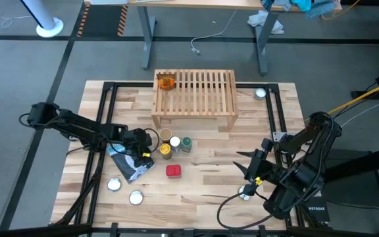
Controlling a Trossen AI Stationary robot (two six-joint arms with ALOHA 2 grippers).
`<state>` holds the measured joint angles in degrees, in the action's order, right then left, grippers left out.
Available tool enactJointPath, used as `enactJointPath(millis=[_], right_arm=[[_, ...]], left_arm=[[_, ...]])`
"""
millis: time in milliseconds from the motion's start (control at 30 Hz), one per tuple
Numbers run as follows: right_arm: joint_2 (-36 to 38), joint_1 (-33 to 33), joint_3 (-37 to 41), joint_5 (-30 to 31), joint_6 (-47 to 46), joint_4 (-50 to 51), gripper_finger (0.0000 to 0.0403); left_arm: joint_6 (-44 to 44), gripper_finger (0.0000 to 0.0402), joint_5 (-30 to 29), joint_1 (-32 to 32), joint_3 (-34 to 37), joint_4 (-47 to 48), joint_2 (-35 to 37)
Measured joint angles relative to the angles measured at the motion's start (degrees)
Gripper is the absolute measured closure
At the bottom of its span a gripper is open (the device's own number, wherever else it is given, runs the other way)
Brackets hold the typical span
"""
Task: Shelf spices
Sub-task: Put the transparent seasoning bottle on the shelf
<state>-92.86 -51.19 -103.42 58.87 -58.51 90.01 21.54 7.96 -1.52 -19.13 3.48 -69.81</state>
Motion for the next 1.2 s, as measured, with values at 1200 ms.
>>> enactJointPath(millis=[1200], right_arm=[[0.00, -5.43, 12.92, 8.52, -16.73, 0.05, 0.0242]], left_arm=[[-2.03, 0.0205, -10.26, -1.44, 0.21, -10.79, -1.67]])
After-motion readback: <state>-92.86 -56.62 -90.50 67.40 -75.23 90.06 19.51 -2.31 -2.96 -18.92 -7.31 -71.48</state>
